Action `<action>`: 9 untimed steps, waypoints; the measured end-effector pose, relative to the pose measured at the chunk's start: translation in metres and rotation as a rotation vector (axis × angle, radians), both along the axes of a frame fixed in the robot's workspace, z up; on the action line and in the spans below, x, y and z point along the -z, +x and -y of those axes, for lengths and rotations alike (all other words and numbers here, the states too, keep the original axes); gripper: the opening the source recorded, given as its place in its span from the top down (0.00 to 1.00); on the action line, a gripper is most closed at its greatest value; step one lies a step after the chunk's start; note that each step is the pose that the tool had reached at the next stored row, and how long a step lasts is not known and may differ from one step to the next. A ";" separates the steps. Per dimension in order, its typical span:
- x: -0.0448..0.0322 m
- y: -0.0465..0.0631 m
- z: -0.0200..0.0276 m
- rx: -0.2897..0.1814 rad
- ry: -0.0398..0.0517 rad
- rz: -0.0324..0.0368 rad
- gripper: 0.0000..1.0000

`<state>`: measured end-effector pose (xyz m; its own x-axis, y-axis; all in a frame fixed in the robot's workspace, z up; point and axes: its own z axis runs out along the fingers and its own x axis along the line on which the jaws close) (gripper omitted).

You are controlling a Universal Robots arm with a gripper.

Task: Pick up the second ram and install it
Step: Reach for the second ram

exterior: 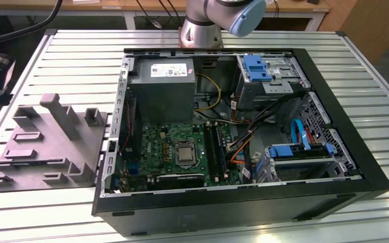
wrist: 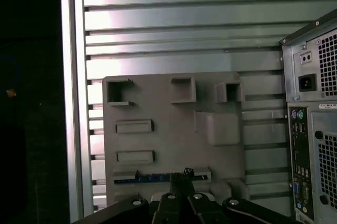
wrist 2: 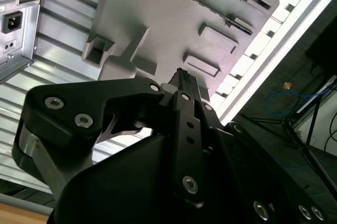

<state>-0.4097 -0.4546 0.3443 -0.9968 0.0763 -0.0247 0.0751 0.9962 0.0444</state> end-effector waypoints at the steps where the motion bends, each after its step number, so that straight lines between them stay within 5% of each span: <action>1: 0.0009 0.000 0.0018 0.000 0.0000 0.0000 0.90; 9: 0.0083 -0.003 0.0102 0.000 0.0000 0.0000 0.90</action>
<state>-0.4130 -0.4647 0.3359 -0.9968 0.0763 -0.0246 0.0751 0.9962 0.0444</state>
